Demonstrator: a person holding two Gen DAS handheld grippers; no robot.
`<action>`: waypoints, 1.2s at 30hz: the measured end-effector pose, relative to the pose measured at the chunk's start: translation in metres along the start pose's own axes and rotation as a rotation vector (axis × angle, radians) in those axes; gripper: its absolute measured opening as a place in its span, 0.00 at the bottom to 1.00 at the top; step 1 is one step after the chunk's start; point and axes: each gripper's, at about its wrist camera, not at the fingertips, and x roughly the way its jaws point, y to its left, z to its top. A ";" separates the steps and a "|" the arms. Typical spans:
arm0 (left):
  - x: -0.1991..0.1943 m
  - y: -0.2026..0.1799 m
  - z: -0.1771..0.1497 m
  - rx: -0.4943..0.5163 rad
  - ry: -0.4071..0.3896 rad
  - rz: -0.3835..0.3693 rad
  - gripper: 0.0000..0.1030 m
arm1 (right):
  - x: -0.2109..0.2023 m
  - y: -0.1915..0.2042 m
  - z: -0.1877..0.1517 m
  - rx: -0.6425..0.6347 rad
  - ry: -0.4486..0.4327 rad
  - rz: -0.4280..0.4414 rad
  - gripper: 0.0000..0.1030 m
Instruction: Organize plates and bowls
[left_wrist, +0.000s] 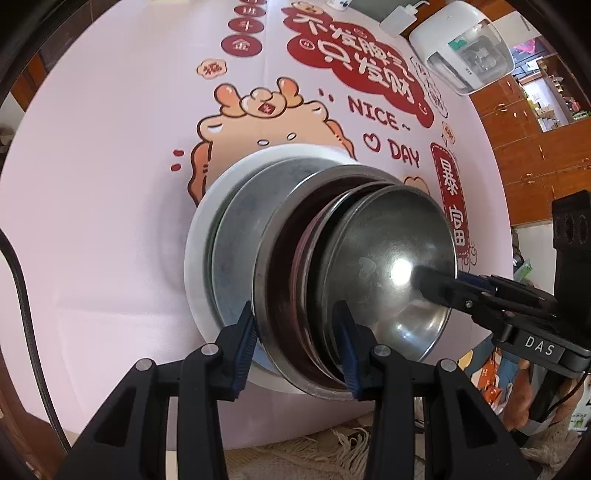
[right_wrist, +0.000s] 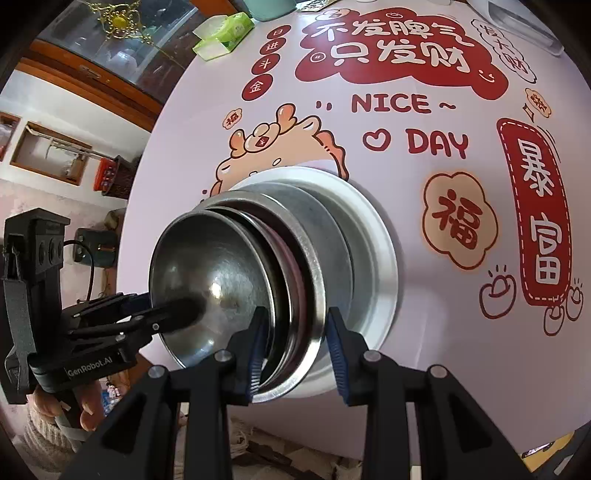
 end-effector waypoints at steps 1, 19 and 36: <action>0.001 0.001 0.001 0.006 0.002 -0.001 0.37 | 0.001 0.001 0.001 0.004 -0.001 -0.005 0.31; 0.010 0.003 0.015 0.058 0.013 -0.012 0.37 | 0.017 -0.006 0.005 0.071 0.017 -0.023 0.31; 0.009 -0.003 0.013 0.072 0.002 0.018 0.41 | 0.017 -0.005 0.004 0.044 0.015 -0.033 0.31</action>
